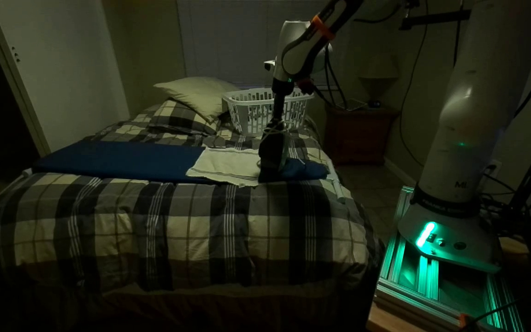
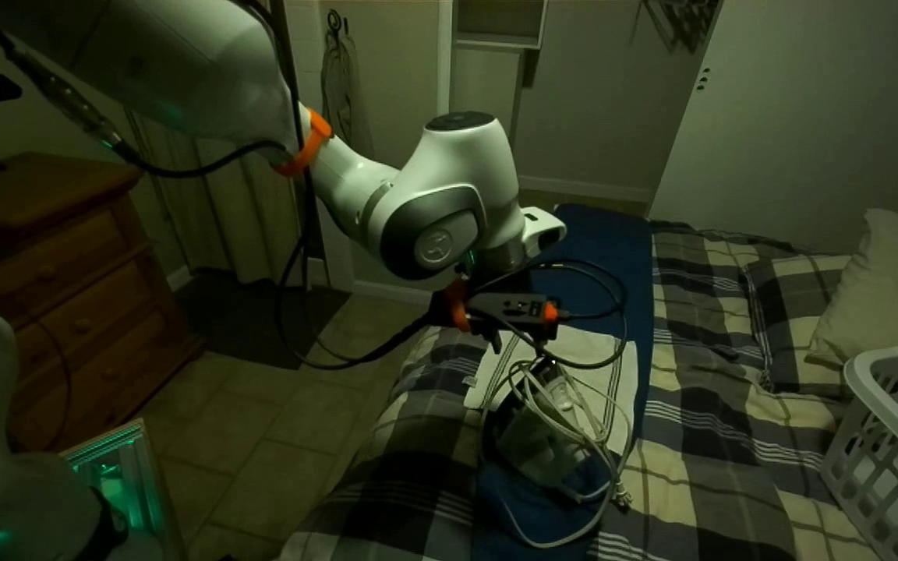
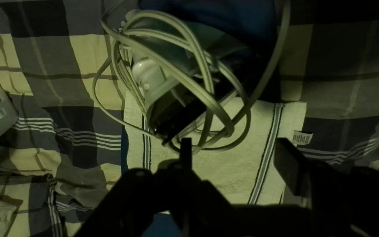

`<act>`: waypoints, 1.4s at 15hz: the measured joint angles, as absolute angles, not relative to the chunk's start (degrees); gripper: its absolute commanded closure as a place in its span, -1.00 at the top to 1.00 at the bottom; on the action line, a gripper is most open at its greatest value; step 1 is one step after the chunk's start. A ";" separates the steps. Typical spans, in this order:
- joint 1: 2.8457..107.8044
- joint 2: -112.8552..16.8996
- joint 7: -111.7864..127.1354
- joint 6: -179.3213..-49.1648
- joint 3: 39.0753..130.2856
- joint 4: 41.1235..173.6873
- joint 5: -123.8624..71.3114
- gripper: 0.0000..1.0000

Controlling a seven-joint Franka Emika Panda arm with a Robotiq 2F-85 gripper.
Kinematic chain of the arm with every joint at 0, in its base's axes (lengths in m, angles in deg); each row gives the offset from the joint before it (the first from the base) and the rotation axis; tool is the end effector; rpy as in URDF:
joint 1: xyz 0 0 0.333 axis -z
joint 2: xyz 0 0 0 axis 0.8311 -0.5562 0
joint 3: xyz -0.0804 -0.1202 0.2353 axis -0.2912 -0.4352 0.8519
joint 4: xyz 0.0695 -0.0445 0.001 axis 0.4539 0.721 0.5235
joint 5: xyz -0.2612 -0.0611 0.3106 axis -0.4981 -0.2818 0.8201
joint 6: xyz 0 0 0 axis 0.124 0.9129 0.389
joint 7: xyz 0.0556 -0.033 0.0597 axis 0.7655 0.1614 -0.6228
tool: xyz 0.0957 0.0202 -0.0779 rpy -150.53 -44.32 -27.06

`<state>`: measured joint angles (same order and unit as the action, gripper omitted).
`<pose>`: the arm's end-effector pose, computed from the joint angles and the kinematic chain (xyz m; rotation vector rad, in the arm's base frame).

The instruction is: Put the white cable of the iron on the iron

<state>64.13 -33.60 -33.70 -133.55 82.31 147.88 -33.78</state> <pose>0.5422 -0.1334 0.2902 2.7726 0.7736 0.3626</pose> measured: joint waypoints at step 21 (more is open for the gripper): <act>65.37 -5.42 3.62 -114.27 84.76 151.58 -39.88 1.00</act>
